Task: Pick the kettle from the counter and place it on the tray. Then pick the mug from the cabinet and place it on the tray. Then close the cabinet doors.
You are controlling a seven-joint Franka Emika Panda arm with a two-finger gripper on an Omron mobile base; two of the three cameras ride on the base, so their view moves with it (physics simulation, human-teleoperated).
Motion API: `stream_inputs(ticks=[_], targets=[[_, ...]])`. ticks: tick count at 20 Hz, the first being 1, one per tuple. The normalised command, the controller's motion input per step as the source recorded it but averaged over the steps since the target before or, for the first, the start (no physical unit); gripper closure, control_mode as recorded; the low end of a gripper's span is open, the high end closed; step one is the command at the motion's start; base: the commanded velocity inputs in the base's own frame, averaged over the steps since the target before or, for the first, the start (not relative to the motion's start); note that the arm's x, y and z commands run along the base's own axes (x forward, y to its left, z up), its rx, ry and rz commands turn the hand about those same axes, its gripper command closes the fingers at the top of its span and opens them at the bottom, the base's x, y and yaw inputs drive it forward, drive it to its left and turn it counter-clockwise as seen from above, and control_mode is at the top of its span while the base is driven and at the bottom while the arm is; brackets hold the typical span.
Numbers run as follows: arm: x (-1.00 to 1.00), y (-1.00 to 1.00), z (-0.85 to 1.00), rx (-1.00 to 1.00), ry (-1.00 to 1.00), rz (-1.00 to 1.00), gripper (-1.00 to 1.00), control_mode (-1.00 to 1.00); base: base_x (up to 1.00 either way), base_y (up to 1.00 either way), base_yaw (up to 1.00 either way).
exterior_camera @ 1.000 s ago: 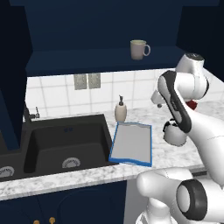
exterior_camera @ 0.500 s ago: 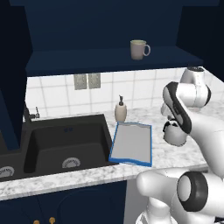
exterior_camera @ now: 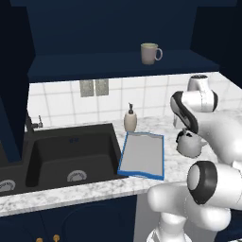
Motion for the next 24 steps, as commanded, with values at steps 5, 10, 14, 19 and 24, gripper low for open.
stream_inputs(ticks=[5,10,14,19,24], targets=[[0.39,-0.29,-0.07,0.0,0.08,0.0,-1.0,-1.0,0.0,0.0,0.0],[0.31,-0.19,-0.38,0.0,0.01,0.06,-1.0,-1.0,0.0,0.0,0.0],[0.32,-0.25,-0.29,0.0,0.0,0.11,-1.0,-1.0,0.0,0.0,0.0],[0.31,-0.2,-0.32,0.0,0.02,0.08,-1.0,-1.0,0.0,0.0,0.0],[0.36,-0.21,-0.33,0.0,0.05,0.07,-1.0,-1.0,0.0,0.0,0.0]])
